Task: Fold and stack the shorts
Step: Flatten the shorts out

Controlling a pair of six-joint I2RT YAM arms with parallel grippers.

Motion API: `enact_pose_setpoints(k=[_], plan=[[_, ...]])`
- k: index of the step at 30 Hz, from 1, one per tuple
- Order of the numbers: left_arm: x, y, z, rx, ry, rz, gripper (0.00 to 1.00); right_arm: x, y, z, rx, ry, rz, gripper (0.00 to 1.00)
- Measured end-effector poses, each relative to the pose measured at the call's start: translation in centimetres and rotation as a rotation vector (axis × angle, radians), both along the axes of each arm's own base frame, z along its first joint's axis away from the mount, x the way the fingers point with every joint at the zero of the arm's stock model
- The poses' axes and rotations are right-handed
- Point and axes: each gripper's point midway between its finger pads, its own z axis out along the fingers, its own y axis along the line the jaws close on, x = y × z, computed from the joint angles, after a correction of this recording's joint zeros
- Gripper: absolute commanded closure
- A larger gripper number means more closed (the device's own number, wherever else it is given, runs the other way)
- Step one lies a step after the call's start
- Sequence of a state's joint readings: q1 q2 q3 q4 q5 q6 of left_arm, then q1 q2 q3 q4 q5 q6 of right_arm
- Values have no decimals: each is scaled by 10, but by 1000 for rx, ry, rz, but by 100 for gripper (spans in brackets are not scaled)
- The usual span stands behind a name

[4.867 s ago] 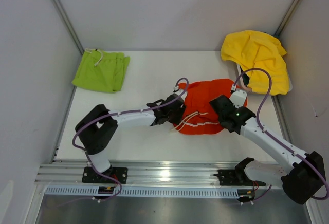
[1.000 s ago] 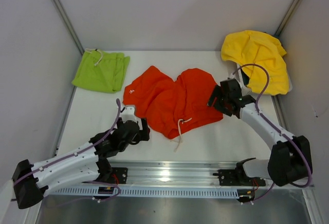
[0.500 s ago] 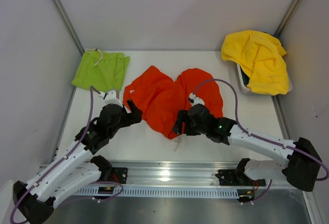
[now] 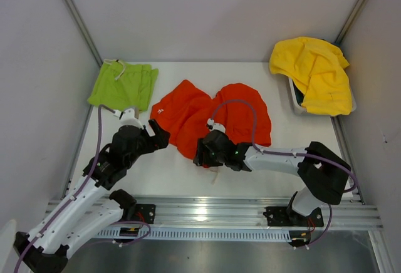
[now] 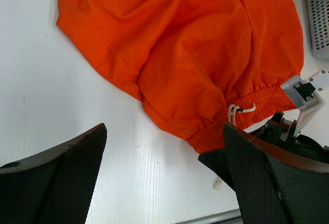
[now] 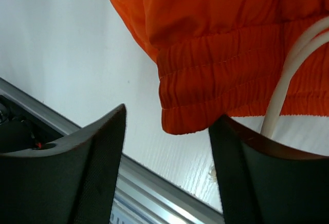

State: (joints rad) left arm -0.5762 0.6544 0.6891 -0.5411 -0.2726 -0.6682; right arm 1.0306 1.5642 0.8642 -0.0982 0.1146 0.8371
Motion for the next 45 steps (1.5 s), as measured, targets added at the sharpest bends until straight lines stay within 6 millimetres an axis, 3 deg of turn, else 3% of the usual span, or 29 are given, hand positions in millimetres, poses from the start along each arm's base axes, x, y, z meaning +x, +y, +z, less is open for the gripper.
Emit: enact_pose_setpoints(k=[2, 3, 5, 6, 8, 13, 21, 22, 24, 33, 45], plan=[[0, 2, 0, 4, -3, 2, 5, 3, 6, -2, 0, -5, 11, 54], [0, 3, 1, 6, -3, 4, 5, 4, 10, -2, 7, -10, 18, 70], [0, 4, 0, 13, -3, 4, 5, 4, 16, 1, 21, -22, 36, 83], [0, 5, 0, 14, -3, 6, 5, 4, 18, 3, 28, -25, 41, 94], [1, 6, 0, 19, -4, 8, 5, 2, 22, 5, 35, -30, 49, 100], [4, 7, -5, 24, 15, 13, 5, -7, 2, 7, 17, -33, 36, 100], [8, 2, -24, 29, 54, -1, 5, -18, -91, 38, 58, -75, -114, 99], [8, 1, -24, 29, 55, -1, 5, -17, -99, 40, 64, -80, -132, 89], [9, 0, -23, 25, 51, -3, 5, -19, -111, 42, 73, -84, -155, 82], [12, -2, -25, 28, 56, -4, 5, -42, -107, 15, 41, -48, -87, 58], [13, -2, -25, 29, 55, -4, 5, -60, -92, -7, 51, -149, -25, 47]])
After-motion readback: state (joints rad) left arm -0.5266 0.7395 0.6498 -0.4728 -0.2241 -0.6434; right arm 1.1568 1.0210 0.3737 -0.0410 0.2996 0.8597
